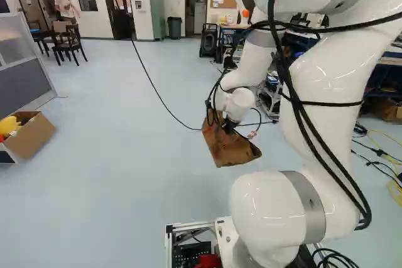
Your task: Pick up the grocery bag from the ground
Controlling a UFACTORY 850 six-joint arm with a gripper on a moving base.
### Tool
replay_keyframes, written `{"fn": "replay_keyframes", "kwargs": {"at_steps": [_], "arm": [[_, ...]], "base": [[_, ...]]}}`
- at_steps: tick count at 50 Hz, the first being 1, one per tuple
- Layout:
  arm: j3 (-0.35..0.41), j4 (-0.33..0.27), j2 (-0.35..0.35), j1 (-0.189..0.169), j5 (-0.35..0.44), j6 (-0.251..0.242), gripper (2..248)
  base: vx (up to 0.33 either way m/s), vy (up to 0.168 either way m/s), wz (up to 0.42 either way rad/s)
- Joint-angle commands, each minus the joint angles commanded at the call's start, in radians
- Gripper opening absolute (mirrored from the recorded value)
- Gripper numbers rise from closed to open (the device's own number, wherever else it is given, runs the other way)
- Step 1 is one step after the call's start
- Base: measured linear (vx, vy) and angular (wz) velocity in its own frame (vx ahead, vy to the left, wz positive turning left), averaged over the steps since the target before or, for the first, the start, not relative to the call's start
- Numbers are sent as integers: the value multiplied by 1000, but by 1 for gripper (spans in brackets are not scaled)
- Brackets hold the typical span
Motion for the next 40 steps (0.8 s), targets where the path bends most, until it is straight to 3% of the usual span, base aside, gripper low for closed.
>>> {"fn": "replay_keyframes", "kwargs": {"at_steps": [21, 40], "arm": [[134, -96, 174, 24, 183, 227, 21], [235, -167, 304, 41, 320, 397, 21]], "base": [[0, 0, 0], [0, 0, 0]]}}
